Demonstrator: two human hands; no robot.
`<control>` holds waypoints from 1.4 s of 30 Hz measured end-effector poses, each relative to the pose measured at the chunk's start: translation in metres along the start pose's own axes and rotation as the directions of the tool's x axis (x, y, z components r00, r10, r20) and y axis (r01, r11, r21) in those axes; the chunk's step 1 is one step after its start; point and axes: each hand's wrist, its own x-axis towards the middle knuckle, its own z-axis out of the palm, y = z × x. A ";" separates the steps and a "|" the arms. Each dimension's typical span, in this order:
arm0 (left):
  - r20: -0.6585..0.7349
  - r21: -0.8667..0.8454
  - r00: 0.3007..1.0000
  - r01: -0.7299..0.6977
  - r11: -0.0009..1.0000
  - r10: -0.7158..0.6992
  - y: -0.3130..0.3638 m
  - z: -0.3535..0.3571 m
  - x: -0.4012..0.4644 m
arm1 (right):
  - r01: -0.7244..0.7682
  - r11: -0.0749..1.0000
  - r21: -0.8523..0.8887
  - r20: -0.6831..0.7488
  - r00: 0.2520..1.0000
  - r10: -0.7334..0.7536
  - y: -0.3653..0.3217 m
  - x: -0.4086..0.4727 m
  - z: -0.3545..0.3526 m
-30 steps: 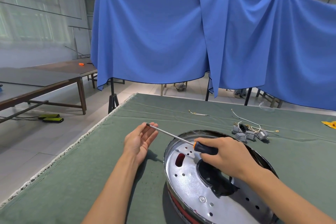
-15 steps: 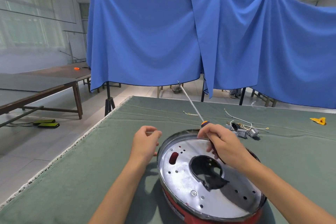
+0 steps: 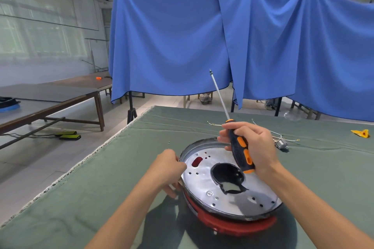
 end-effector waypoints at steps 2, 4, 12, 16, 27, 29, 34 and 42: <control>0.016 0.035 1.000 -0.024 0.999 0.024 0.010 0.000 0.016 | 0.025 0.999 -0.045 0.009 1.000 -0.025 -0.003 -0.003 -0.004; 0.049 0.047 0.996 -0.071 0.996 0.069 0.021 0.000 0.035 | 0.044 0.994 -0.096 0.011 0.999 -0.044 -0.004 -0.006 -0.010; -0.132 0.188 0.985 -0.085 0.978 0.111 0.036 0.028 0.057 | 0.051 0.975 -0.214 -0.014 0.998 -0.055 0.008 -0.007 -0.035; 0.130 0.123 0.990 0.043 0.992 -0.059 0.025 0.021 0.030 | 0.038 0.970 -0.238 -0.025 0.999 -0.045 0.012 0.000 -0.040; 0.203 0.269 0.963 -0.230 0.935 0.179 0.076 -0.006 0.072 | 0.040 0.983 -0.181 -0.044 0.998 -0.048 0.004 0.011 -0.047; 0.231 0.329 0.944 -0.305 0.894 0.237 0.086 -0.006 0.083 | 0.016 0.992 -0.125 -0.074 0.997 -0.026 0.003 0.012 -0.052; 0.129 0.256 0.931 -0.364 0.896 0.341 0.073 0.025 0.094 | -0.001 0.987 -0.158 -0.105 0.994 -0.016 0.011 0.011 -0.058; -0.019 0.354 0.986 -0.150 0.923 0.168 0.028 0.004 0.074 | -0.010 0.992 -0.128 -0.071 0.997 0.001 0.018 0.015 -0.043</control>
